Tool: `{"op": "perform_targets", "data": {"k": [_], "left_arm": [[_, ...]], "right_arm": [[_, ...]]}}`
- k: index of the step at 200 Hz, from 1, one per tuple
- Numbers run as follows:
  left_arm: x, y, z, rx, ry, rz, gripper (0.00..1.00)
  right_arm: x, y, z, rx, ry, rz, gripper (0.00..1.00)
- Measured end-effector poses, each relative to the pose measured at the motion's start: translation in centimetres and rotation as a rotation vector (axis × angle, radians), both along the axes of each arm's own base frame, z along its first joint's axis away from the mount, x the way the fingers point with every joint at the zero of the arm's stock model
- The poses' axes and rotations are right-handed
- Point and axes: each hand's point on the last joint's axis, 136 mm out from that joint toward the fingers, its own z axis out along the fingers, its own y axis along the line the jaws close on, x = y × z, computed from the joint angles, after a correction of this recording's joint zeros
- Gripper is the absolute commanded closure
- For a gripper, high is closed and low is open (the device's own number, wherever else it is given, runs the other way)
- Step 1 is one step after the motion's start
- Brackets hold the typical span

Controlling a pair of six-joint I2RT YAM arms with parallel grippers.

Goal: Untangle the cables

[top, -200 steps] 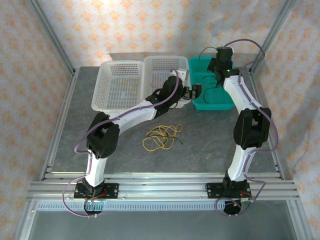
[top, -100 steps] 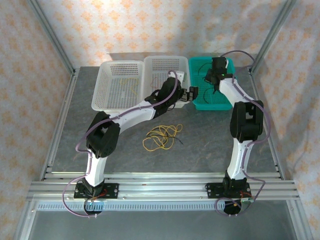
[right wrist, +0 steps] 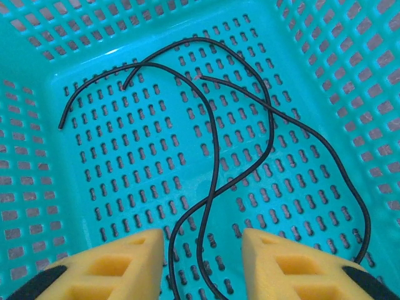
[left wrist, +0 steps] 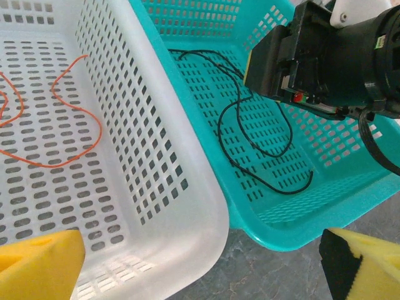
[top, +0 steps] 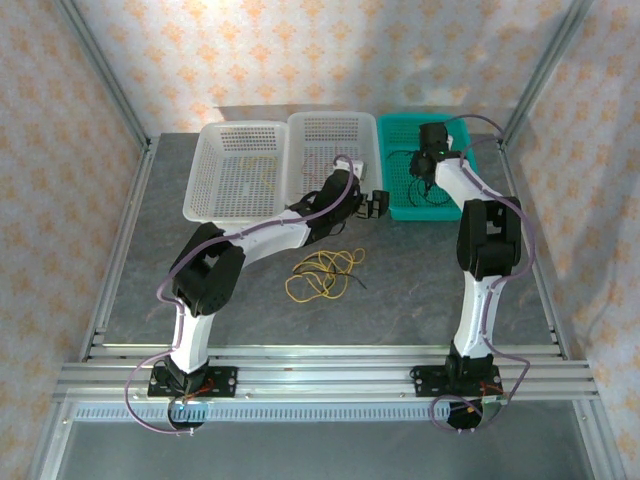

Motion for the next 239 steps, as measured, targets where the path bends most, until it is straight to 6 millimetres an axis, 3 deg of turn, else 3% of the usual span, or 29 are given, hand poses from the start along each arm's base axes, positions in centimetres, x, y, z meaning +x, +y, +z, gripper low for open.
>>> {"op": "perform_targets", "data": {"k": [27,54,89,112,168,207,239], "left_arm": [[-0.3,0.3,-0.4,0.015,0.02,0.004,0.02],[-1.8,1.3,0.0,0.038,0.034,0.009,0.02],[-5.5,2.9,4.3,0.022,-0.021,0.004,0.02],[-8.3,4.3,5.7,0.012,-0.043,0.004,0.03],[-13.0,9.9,2.8,0.048,-0.016,0.088,0.05],[-14.3,12.5,2.9,0.015,-0.018,0.164,0.05],[-15.6,14.5,1.2,0.011,0.016,0.215,0.06]], "right_arm": [[-0.3,0.3,1.1,0.014,-0.015,0.01,0.62],[-2.1,0.9,4.5,0.04,-0.067,0.027,0.62],[-5.7,4.0,10.1,0.112,-0.182,0.105,0.63],[-8.5,7.1,11.5,0.14,-0.218,0.177,0.64],[-14.8,14.3,9.1,0.177,-0.158,0.362,0.66],[-19.2,19.8,6.3,0.191,-0.079,0.534,0.66],[-22.0,21.4,3.6,0.228,0.011,0.636,0.66]]}}
